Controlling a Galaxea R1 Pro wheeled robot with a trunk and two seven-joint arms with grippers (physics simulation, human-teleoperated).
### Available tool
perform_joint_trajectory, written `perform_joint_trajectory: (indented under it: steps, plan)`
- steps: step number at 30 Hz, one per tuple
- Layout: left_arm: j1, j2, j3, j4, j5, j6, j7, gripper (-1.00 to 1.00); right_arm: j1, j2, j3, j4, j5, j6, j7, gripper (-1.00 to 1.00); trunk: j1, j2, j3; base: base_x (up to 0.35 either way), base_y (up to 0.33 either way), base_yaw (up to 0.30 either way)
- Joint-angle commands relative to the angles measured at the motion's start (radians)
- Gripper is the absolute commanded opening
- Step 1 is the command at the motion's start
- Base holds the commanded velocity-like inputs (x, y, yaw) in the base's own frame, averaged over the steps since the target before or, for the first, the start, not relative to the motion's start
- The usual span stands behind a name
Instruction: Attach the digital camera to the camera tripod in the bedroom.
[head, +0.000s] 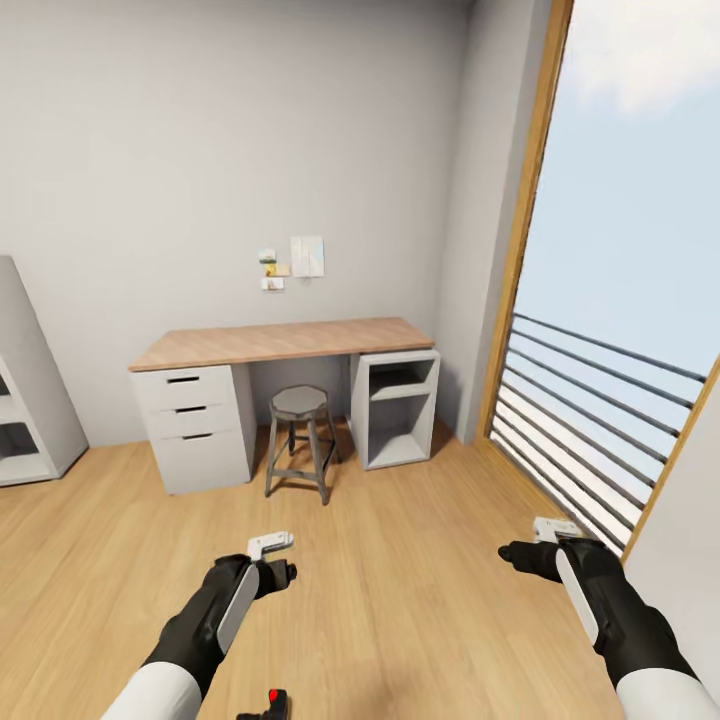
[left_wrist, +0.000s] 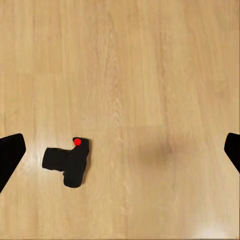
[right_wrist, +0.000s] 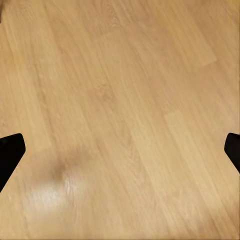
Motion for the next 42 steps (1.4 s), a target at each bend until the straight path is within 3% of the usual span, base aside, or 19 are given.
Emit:
perform_joint_trajectory:
  steps: [1,9,16,19,24,35,42]
  plan:
    - [0.0,-0.001,0.001,0.001,0.008,-0.004,0.007,1.0,-0.001,0.0,-0.001,0.0,-0.005,0.004,0.001,1.0,0.004,-0.008,-0.004,0.0,0.0,0.0]
    - [0.0,-0.001,0.001,0.046,-0.005,-0.024,0.006,1.0,-0.001,0.0,-0.001,0.001,-0.005,0.004,-0.002,1.0,0.035,-0.064,-0.029,0.0,0.0,0.0]
    - [0.0,-0.004,0.001,0.089,-0.079,-0.054,0.007,1.0,-0.001,0.0,-0.001,0.002,-0.004,0.002,-0.005,1.0,0.061,-0.113,-0.051,0.0,0.0,0.0]
    - [0.0,-0.005,0.001,0.143,-0.123,-0.143,0.001,1.0,-0.001,0.0,-0.001,0.002,-0.003,-0.009,-0.009,1.0,0.073,-0.134,-0.061,0.0,0.0,0.0]
    - [0.0,-0.002,0.0,0.212,-0.141,-0.228,-0.007,1.0,-0.001,0.002,-0.001,0.003,0.0,-0.028,-0.012,1.0,0.092,-0.169,-0.076,0.0,0.0,0.0]
    - [0.0,0.0,-0.001,0.269,-0.163,-0.308,-0.008,1.0,-0.001,0.001,-0.001,0.004,-0.001,-0.037,-0.012,1.0,0.134,-0.246,-0.111,0.0,0.0,0.0]
    - [0.0,-0.003,0.0,0.271,-0.184,-0.326,-0.008,1.0,-0.001,0.001,-0.001,0.004,-0.001,-0.038,-0.009,1.0,0.161,-0.295,-0.133,0.0,0.0,0.0]
